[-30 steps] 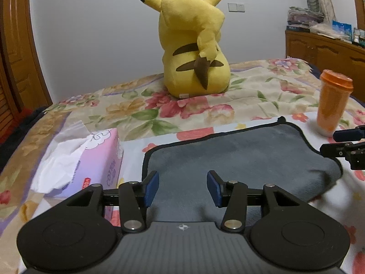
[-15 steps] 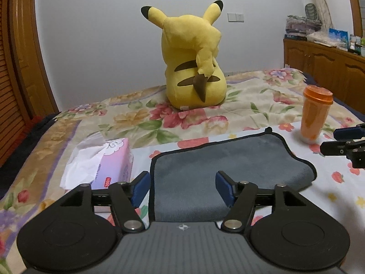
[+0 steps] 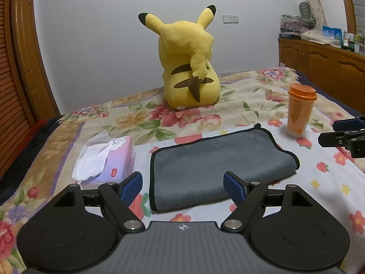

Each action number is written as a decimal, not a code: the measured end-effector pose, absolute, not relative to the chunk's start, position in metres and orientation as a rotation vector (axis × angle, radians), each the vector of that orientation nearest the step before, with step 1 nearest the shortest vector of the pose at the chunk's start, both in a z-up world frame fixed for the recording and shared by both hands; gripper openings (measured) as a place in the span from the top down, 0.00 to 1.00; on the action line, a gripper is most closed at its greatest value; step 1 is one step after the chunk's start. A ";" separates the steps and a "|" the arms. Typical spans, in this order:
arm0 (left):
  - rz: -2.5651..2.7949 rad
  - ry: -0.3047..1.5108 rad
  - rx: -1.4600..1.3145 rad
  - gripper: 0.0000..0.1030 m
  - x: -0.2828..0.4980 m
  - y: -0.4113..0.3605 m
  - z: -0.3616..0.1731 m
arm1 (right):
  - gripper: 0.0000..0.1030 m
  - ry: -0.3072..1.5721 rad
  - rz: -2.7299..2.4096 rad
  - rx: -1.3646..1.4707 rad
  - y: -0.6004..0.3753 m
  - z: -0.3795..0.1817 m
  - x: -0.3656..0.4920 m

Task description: Fold towel

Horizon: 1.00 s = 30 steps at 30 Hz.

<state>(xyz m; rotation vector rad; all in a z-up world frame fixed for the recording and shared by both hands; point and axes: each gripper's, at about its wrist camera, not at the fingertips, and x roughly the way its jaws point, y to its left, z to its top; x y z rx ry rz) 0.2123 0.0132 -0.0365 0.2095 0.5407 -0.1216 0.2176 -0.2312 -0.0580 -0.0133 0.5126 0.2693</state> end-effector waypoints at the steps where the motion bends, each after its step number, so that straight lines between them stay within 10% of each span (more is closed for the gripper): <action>1: -0.122 0.540 0.210 0.18 0.210 0.012 -0.036 | 0.43 0.513 0.268 -0.014 -0.231 -0.057 0.215; 15: -0.129 0.500 0.171 0.00 0.171 0.007 -0.009 | 0.00 0.486 0.239 0.002 -0.236 -0.040 0.181; 30: -0.109 0.494 0.146 0.00 0.118 -0.005 0.036 | 0.00 0.446 0.226 0.017 -0.236 0.001 0.134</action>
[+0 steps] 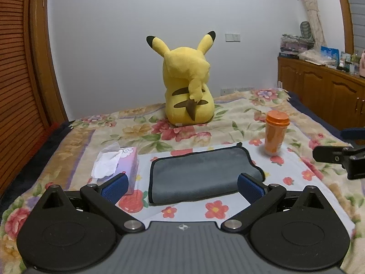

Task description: Fold towel

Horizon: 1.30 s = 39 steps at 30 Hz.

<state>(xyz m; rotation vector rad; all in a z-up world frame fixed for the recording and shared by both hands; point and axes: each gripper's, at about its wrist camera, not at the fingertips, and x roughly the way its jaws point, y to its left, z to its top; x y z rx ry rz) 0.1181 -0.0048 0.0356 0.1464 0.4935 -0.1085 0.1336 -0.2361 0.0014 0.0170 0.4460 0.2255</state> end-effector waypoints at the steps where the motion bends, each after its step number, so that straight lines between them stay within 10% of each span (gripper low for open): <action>1: -0.114 0.494 0.146 0.00 0.115 -0.005 0.039 | 0.00 0.441 0.226 0.020 -0.237 0.005 0.130; 39: -0.106 0.479 0.134 0.00 0.012 -0.009 0.034 | 0.00 0.371 0.213 0.037 -0.236 0.018 0.043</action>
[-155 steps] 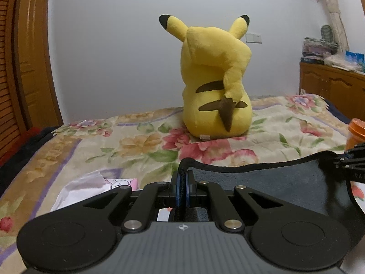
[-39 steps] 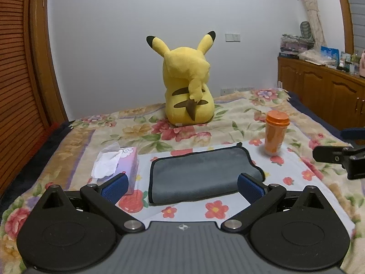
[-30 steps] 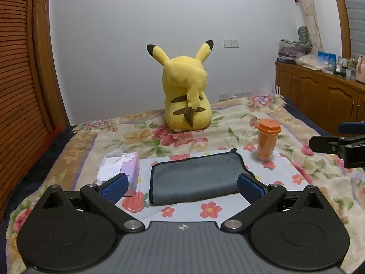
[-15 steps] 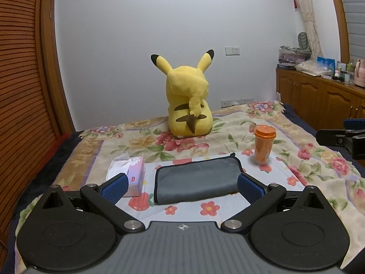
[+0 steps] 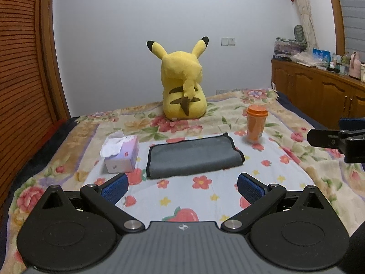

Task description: Fold towel

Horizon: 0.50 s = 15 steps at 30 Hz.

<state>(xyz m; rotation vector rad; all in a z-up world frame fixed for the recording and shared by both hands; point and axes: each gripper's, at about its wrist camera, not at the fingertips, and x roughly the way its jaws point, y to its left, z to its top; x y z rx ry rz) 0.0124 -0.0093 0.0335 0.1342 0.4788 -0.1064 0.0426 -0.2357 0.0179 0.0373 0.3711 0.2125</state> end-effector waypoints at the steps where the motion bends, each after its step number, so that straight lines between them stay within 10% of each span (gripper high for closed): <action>1: -0.106 0.480 0.133 0.00 0.011 -0.009 0.032 | 0.00 0.374 0.214 0.038 -0.235 0.015 0.041; 15: -0.100 0.535 0.083 0.00 0.020 -0.006 -0.003 | 0.00 0.437 0.212 0.023 -0.227 -0.025 0.040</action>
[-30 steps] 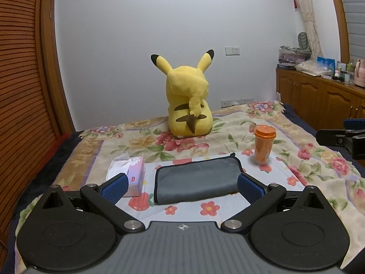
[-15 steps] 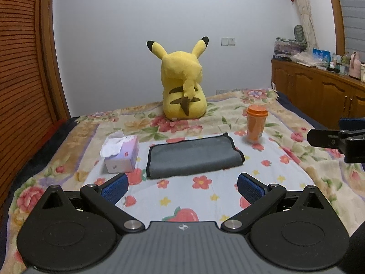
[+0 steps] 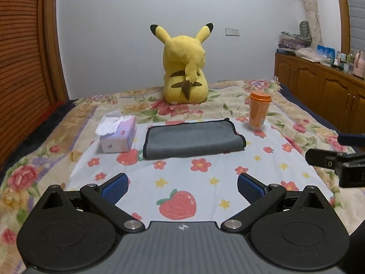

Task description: Fold towel

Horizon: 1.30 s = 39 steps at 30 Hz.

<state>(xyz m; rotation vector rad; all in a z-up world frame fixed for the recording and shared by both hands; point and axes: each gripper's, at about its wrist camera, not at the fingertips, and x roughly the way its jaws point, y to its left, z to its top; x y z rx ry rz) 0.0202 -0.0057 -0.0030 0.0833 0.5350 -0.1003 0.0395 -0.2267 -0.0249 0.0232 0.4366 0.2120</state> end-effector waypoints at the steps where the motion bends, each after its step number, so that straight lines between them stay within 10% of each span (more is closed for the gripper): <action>1: -0.100 0.537 0.076 0.00 0.021 -0.006 -0.005 | 0.00 0.440 0.213 0.026 -0.226 -0.027 0.039; 39: -0.088 0.427 0.086 0.00 0.005 -0.006 -0.017 | 0.00 0.406 0.173 0.041 -0.235 -0.047 0.035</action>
